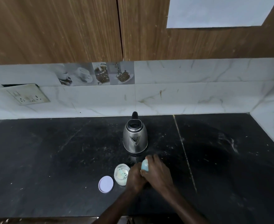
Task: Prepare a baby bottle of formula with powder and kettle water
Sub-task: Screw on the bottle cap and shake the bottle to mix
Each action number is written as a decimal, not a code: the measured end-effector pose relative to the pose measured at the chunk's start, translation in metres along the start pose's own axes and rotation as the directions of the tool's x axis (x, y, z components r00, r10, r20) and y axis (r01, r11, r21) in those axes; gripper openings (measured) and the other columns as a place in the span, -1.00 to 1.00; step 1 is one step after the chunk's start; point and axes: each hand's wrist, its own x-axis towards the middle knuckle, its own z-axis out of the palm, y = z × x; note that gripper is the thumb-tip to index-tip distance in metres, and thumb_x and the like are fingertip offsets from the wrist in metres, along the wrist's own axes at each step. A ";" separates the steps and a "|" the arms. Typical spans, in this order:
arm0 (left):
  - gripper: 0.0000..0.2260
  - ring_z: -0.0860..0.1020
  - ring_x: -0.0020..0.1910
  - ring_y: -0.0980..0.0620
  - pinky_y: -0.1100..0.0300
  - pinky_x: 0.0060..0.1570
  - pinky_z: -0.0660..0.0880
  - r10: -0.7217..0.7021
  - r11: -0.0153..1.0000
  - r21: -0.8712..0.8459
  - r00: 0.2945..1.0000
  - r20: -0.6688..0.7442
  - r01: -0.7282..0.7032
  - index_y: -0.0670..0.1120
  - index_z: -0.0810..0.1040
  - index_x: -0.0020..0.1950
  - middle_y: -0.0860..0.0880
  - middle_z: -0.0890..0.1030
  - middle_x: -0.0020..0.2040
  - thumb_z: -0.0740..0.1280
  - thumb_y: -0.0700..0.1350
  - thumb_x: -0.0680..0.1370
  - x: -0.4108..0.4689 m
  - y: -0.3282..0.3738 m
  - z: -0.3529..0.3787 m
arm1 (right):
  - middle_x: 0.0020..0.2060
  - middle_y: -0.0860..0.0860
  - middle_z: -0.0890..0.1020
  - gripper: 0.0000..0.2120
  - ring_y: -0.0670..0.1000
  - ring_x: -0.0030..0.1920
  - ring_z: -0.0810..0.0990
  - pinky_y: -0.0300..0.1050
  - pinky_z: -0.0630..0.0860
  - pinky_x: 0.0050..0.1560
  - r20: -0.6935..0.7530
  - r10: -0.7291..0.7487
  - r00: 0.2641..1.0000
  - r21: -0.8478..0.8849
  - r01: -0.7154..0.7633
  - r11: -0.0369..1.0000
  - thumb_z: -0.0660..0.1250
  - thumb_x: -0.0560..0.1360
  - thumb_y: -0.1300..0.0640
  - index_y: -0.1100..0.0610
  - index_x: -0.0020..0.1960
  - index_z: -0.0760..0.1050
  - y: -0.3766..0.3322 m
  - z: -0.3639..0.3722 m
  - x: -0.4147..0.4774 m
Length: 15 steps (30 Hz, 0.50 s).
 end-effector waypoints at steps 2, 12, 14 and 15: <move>-0.89 0.65 -0.21 0.23 0.15 -0.27 0.55 0.016 1.000 -0.021 1.000 0.000 -0.016 0.20 0.53 -0.24 0.17 0.70 -0.22 0.45 0.03 0.37 0.002 -0.006 0.002 | 0.31 0.01 0.49 -0.42 0.11 0.25 0.62 0.04 0.58 0.08 -0.004 -0.004 1.000 -0.031 0.003 1.000 0.45 0.49 -0.18 0.02 0.42 0.41 0.003 0.005 0.004; -0.73 0.66 -0.22 0.17 0.13 -0.21 0.57 0.015 0.995 0.100 0.997 0.082 -0.024 0.02 0.62 -0.13 0.11 0.69 -0.22 0.42 0.19 0.36 0.014 -0.021 0.021 | 0.35 -0.02 0.55 -0.34 0.07 0.25 0.63 0.00 0.58 0.21 0.047 -0.087 0.995 -0.044 0.089 0.995 0.49 0.47 -0.16 0.04 0.49 0.43 0.032 0.018 0.018; -0.67 0.67 -0.17 0.17 0.09 -0.15 0.59 -0.002 0.995 0.096 0.996 0.092 -0.007 0.00 0.66 -0.04 0.10 0.72 -0.16 0.46 0.19 0.34 0.016 -0.026 0.021 | 0.36 -0.04 0.55 -0.39 0.07 0.25 0.64 0.00 0.58 0.20 0.062 -0.133 0.989 -0.050 0.136 0.989 0.51 0.46 -0.12 0.02 0.45 0.47 0.037 0.019 0.020; -0.66 0.67 -0.15 0.18 0.11 -0.13 0.59 -0.007 0.995 0.099 0.996 0.093 -0.002 0.01 0.67 -0.02 0.11 0.72 -0.14 0.49 0.18 0.32 0.017 -0.029 0.022 | 0.37 -0.06 0.54 -0.42 0.07 0.25 0.63 0.00 0.58 0.19 0.068 -0.153 0.986 -0.049 0.157 0.986 0.51 0.46 -0.09 0.01 0.43 0.48 0.039 0.020 0.021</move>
